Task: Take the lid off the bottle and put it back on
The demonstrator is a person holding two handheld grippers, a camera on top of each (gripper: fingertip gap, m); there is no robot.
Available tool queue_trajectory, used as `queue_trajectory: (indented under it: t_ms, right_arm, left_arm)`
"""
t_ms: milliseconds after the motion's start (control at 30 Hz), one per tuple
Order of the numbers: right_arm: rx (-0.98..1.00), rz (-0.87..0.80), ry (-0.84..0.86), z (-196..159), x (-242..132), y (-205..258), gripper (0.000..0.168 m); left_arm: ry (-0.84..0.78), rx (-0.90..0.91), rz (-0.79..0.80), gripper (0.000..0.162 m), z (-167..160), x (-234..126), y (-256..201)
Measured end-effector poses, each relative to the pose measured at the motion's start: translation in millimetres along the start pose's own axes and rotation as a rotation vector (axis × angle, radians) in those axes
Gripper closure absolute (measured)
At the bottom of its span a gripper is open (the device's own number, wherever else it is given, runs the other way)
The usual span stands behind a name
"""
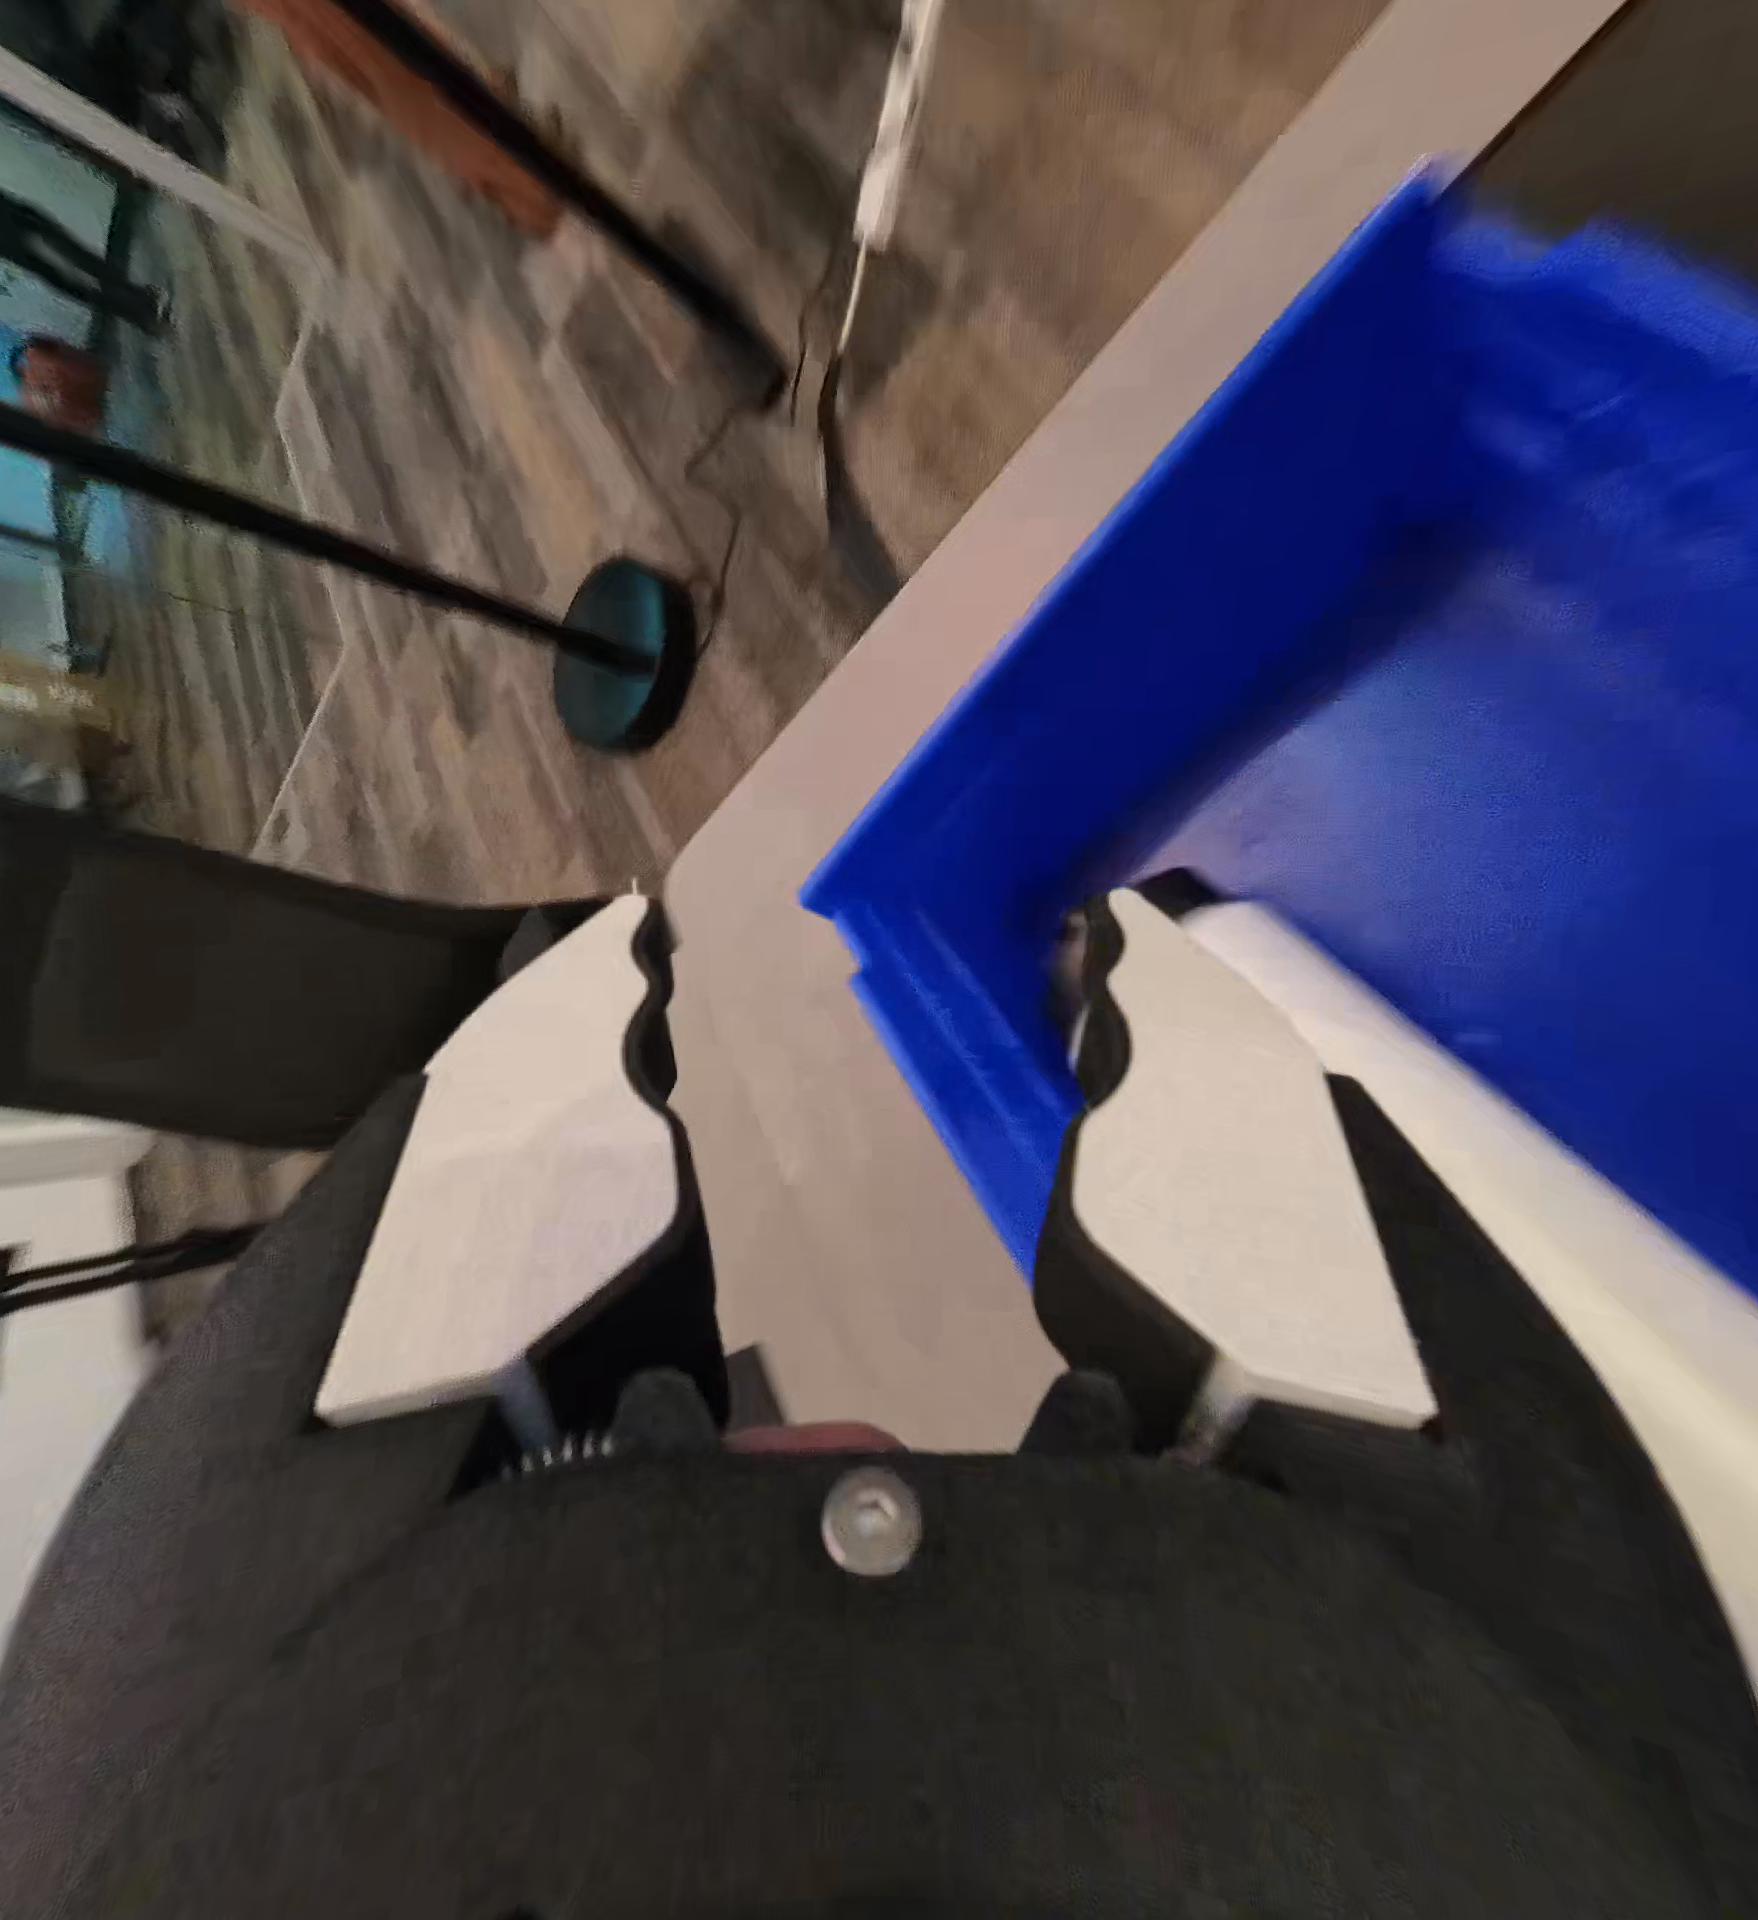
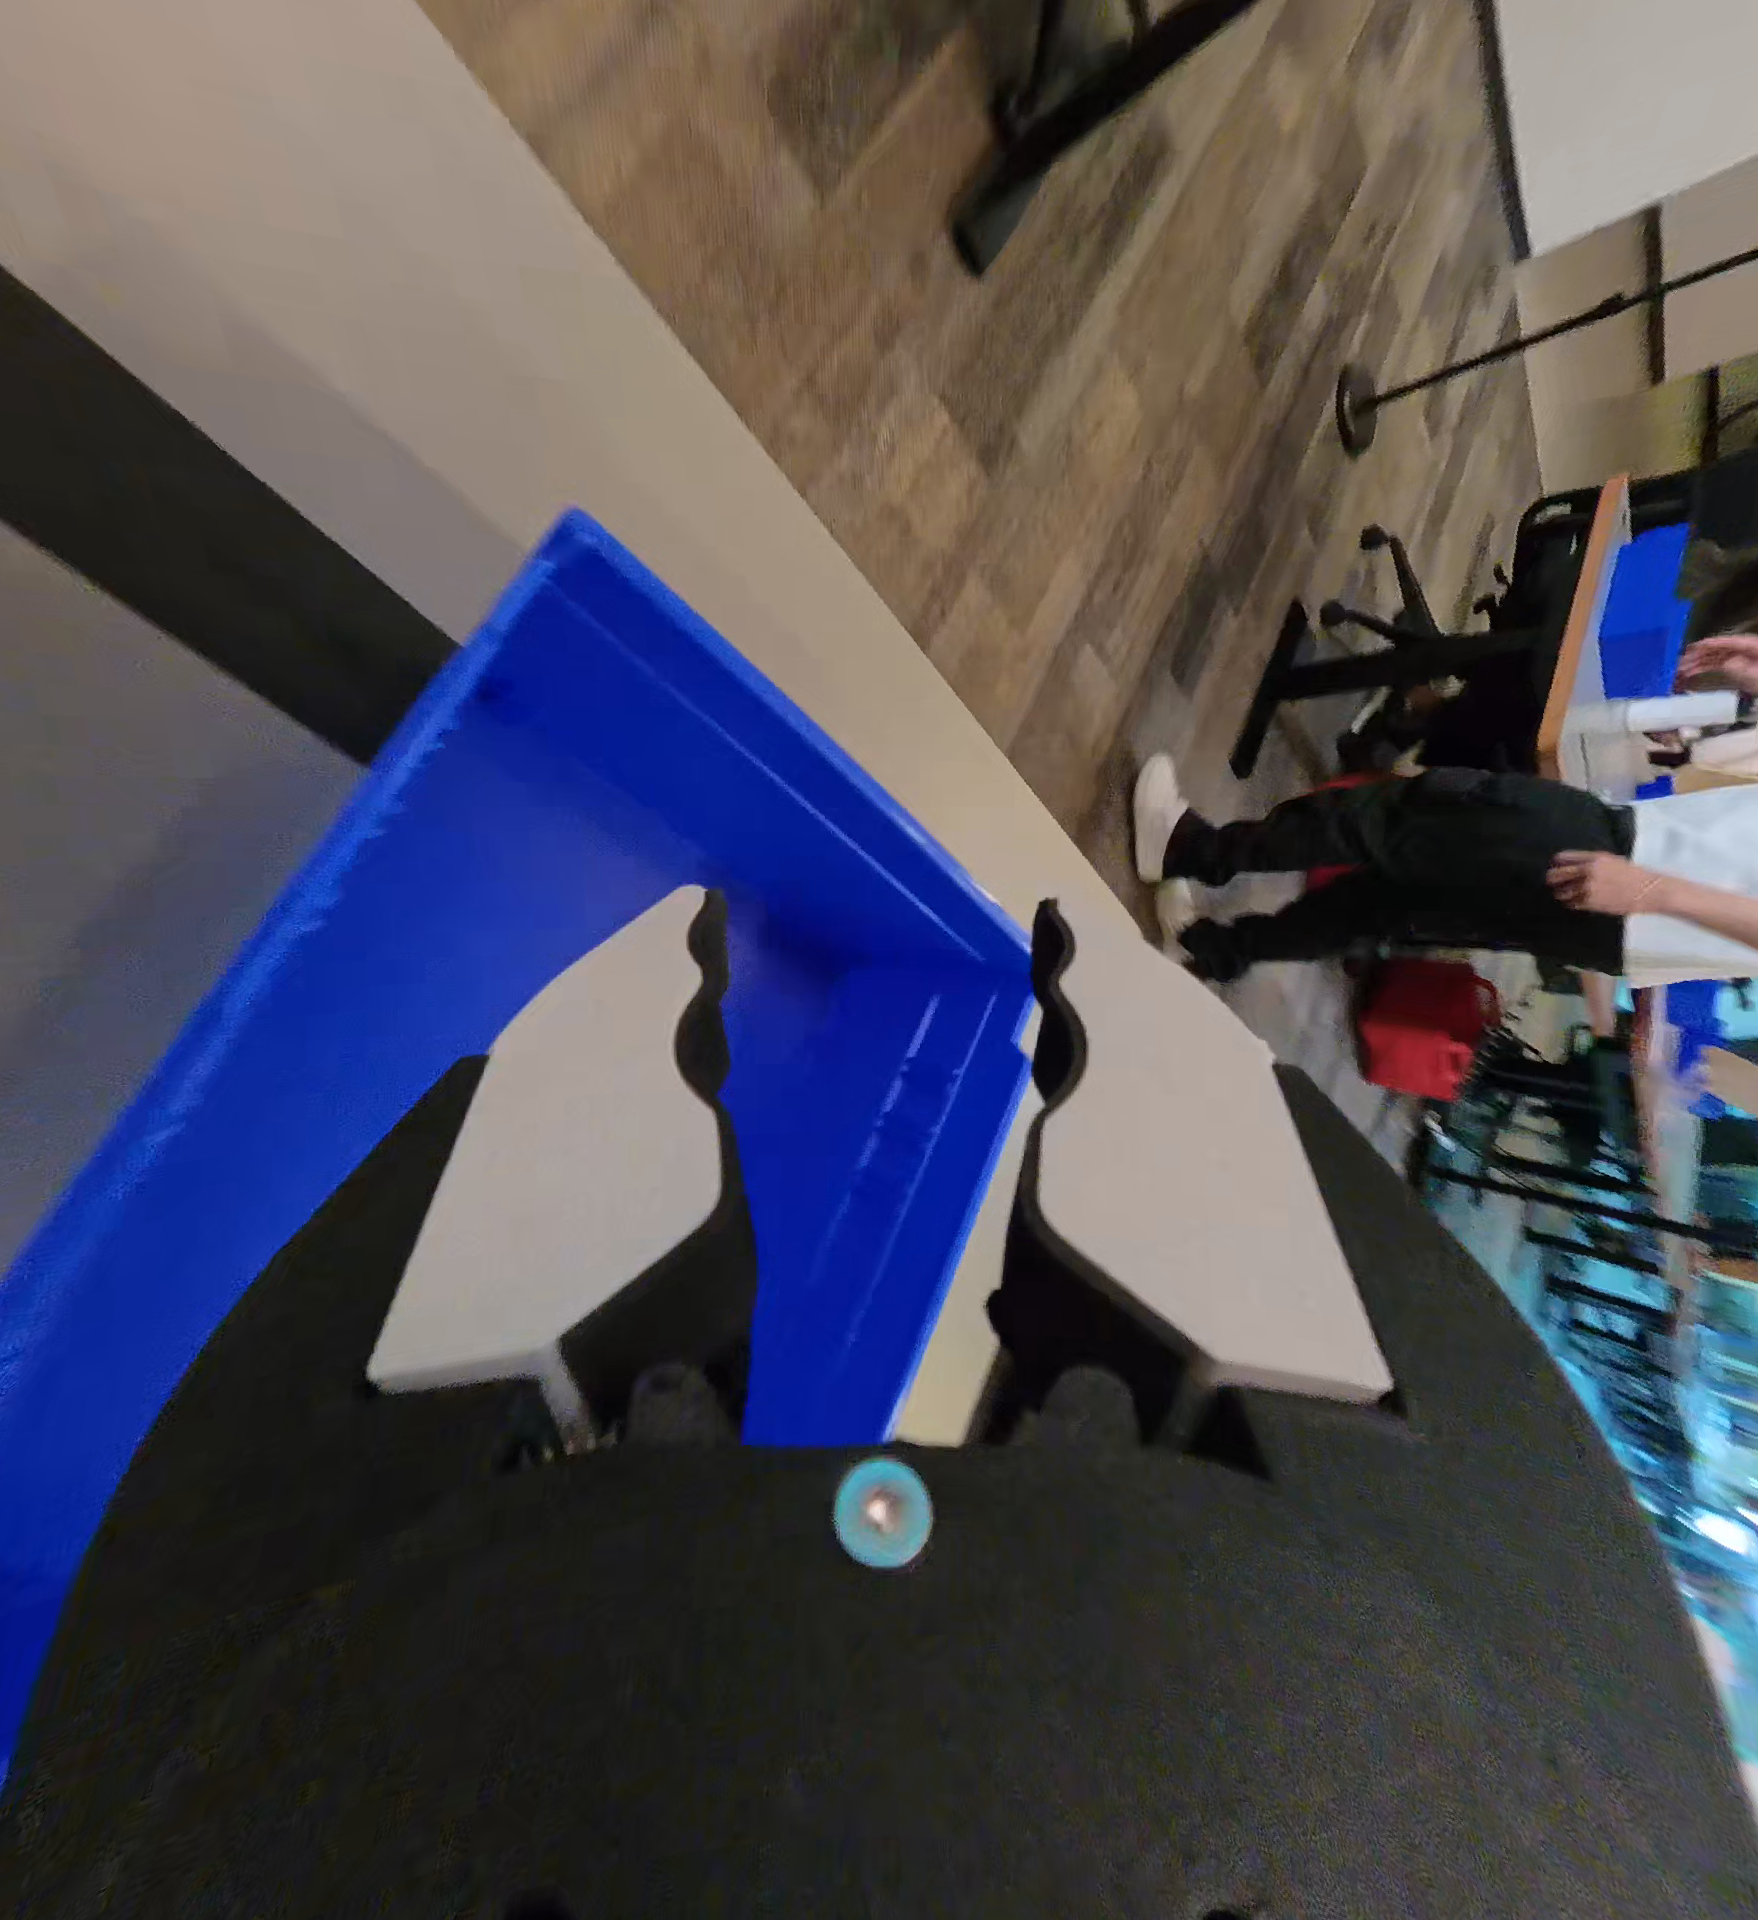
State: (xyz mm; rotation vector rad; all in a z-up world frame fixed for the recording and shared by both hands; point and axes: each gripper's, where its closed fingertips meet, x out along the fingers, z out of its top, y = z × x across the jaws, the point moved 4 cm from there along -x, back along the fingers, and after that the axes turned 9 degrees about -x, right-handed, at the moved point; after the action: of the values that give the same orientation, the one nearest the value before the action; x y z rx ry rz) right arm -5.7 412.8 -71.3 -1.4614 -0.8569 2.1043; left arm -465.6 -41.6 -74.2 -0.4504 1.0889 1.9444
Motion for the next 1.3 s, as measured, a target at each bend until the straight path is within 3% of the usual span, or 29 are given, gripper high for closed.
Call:
queue_trajectory:
  t_ms: [133, 233, 300, 367, 467, 533, 667, 833, 900, 933, 1300]
  right_arm:
    - [0.099, 0.098, -0.213, 3, -76, 45, 0.106]
    - [0.125, 0.214, -0.381, 15, -127, 104, 0.065]
    - [0.124, 0.336, -0.505, 31, -155, 152, 0.059]
    - [0.106, 0.376, -0.517, 38, -164, 189, 0.047]
    - [0.109, 0.489, -0.518, 47, -153, 241, 0.046]
    - [0.151, 0.585, -0.469, 48, -133, 270, 0.036]
    - [0.22, 0.629, -0.443, 45, -97, 298, 0.025]
    - [0.206, 0.718, -0.391, 37, -69, 329, 0.021]
    - [0.17, 0.675, -0.41, 36, -65, 329, 0.024]
    - [0.168, 0.68, -0.408, 36, -66, 330, 0.023]
    - [0.163, 0.677, -0.414, 36, -67, 331, 0.022]
  left_arm:
    - [-0.261, -0.112, -0.191, 0.085, 5, -93, -63]
    - [-0.339, -0.071, -0.402, 0.085, 7, -146, -150]
    - [-0.354, -0.035, -0.53, 0.075, 8, -169, -214]
    - [-0.355, -0.003, -0.603, 0.062, 10, -180, -272]
    - [-0.305, 0.049, -0.584, 0.045, 10, -164, -334]
    - [-0.271, 0.043, -0.607, 0.036, 10, -144, -360]
    - [-0.152, -0.051, -0.676, 0.019, 7, -107, -388]
    - [-0.083, -0.047, -0.632, 0.019, 5, -80, -402]
    - [-0.07, -0.088, -0.662, 0.017, 2, -68, -410]
    - [-0.052, -0.128, -0.716, 0.022, 0, -66, -414]
    - [-0.04, -0.129, -0.722, 0.019, 0, -64, -413]
